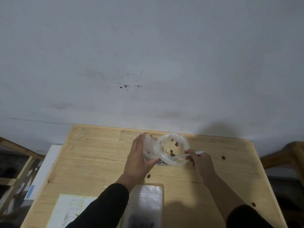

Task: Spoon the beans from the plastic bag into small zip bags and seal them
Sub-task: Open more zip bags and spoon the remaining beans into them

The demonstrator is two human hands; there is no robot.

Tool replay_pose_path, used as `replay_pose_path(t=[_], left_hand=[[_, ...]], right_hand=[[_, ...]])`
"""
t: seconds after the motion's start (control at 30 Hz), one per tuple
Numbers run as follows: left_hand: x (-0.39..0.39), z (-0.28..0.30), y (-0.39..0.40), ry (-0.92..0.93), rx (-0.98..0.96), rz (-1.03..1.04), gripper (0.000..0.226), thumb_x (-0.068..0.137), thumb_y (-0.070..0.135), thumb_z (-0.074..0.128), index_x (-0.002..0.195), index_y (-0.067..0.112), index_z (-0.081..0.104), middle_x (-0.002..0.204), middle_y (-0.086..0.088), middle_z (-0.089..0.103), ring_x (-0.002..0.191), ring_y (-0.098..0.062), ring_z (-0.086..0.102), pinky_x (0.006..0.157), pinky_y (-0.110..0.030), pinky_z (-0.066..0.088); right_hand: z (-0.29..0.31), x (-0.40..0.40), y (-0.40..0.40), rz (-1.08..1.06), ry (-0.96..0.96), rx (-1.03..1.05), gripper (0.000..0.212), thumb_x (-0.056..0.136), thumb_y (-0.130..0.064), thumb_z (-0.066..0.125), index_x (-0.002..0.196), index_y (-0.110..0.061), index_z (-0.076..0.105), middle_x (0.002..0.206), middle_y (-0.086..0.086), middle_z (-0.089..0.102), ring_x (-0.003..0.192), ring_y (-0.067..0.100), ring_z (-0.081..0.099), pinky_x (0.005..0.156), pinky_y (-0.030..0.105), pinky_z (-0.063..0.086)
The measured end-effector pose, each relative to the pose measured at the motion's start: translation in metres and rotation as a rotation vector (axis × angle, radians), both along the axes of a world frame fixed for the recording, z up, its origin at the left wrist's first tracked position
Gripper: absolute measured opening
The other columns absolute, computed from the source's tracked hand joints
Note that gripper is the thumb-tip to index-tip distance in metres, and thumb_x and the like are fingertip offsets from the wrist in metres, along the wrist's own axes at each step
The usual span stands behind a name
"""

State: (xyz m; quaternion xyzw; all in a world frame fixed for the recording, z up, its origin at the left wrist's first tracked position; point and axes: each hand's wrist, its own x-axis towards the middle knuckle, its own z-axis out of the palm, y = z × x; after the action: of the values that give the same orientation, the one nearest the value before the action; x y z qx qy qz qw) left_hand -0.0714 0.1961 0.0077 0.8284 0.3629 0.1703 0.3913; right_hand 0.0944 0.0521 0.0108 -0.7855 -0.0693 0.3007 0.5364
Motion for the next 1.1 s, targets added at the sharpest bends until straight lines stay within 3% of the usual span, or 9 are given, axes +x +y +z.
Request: replay_pose_path(t=[0.33, 0.5, 0.6, 0.73, 0.8, 0.9, 1.0, 1.1], left_hand=[[-0.003, 0.0, -0.001, 0.018, 0.007, 0.005, 0.109, 0.064, 0.038, 0.083, 0.148, 0.026, 0.015, 0.148, 0.013, 0.02, 0.132, 0.001, 0.022, 0.111, -0.021, 0.023], [-0.003, 0.002, 0.0, 0.013, 0.02, 0.009, 0.109, 0.062, 0.039, 0.084, 0.147, 0.024, 0.018, 0.146, 0.012, 0.023, 0.129, 0.005, 0.019, 0.108, -0.016, 0.019], [-0.003, 0.004, 0.001, 0.007, -0.004, 0.014, 0.11, 0.062, 0.038, 0.085, 0.148, 0.024, 0.017, 0.146, 0.012, 0.022, 0.128, 0.006, 0.018, 0.11, -0.016, 0.02], [-0.001, 0.004, 0.002, -0.001, -0.027, 0.016, 0.109, 0.06, 0.034, 0.087, 0.147, 0.022, 0.021, 0.145, 0.01, 0.026, 0.126, 0.008, 0.019, 0.097, 0.006, 0.01], [-0.001, 0.004, 0.003, 0.005, -0.032, 0.025, 0.11, 0.059, 0.034, 0.087, 0.146, 0.021, 0.021, 0.144, 0.009, 0.027, 0.126, 0.008, 0.018, 0.095, 0.007, 0.008], [-0.003, 0.002, 0.002, 0.018, -0.024, 0.03, 0.112, 0.059, 0.037, 0.087, 0.147, 0.021, 0.02, 0.145, 0.007, 0.026, 0.125, 0.008, 0.018, 0.1, 0.001, 0.011], [-0.005, 0.0, -0.001, 0.017, -0.046, 0.028, 0.111, 0.06, 0.035, 0.086, 0.147, 0.023, 0.019, 0.143, 0.011, 0.025, 0.123, 0.01, 0.018, 0.092, 0.009, 0.011], [-0.004, -0.002, -0.002, 0.028, -0.051, 0.036, 0.111, 0.062, 0.036, 0.085, 0.148, 0.024, 0.016, 0.146, 0.012, 0.022, 0.124, 0.01, 0.016, 0.096, 0.003, 0.01]], right_hand=[[0.005, 0.005, -0.002, -0.153, 0.008, 0.092, 0.02, 0.091, -0.012, 0.055, 0.083, -0.006, 0.072, 0.059, 0.002, 0.063, 0.044, 0.005, 0.044, 0.04, 0.014, 0.037], [0.029, 0.011, 0.006, -0.162, 0.013, 0.196, 0.021, 0.091, -0.014, 0.057, 0.075, -0.012, 0.071, 0.057, 0.0, 0.062, 0.046, 0.007, 0.043, 0.04, 0.015, 0.035], [0.049, 0.008, 0.013, -0.088, -0.047, 0.218, 0.023, 0.09, -0.015, 0.058, 0.074, -0.01, 0.072, 0.054, 0.0, 0.059, 0.043, 0.006, 0.041, 0.04, 0.016, 0.034], [0.074, -0.012, 0.023, 0.165, -0.286, 0.166, 0.023, 0.089, -0.012, 0.058, 0.072, -0.011, 0.074, 0.051, -0.009, 0.061, 0.044, 0.001, 0.047, 0.044, 0.014, 0.037], [0.079, -0.02, 0.027, 0.225, -0.374, 0.166, 0.023, 0.087, -0.015, 0.062, 0.067, -0.011, 0.073, 0.06, -0.017, 0.067, 0.053, -0.004, 0.056, 0.05, 0.009, 0.041], [0.072, -0.014, 0.023, 0.093, -0.376, 0.199, 0.02, 0.087, -0.017, 0.063, 0.069, -0.017, 0.073, 0.061, -0.015, 0.067, 0.054, 0.0, 0.056, 0.056, 0.014, 0.043], [0.046, -0.002, 0.009, -0.037, -0.335, 0.159, 0.023, 0.088, -0.02, 0.063, 0.067, -0.02, 0.071, 0.052, -0.012, 0.061, 0.046, 0.005, 0.047, 0.056, 0.025, 0.041], [0.022, -0.001, 0.0, -0.035, -0.294, 0.068, 0.019, 0.088, -0.023, 0.062, 0.072, -0.023, 0.072, 0.056, -0.015, 0.064, 0.049, 0.005, 0.048, 0.059, 0.023, 0.042]])
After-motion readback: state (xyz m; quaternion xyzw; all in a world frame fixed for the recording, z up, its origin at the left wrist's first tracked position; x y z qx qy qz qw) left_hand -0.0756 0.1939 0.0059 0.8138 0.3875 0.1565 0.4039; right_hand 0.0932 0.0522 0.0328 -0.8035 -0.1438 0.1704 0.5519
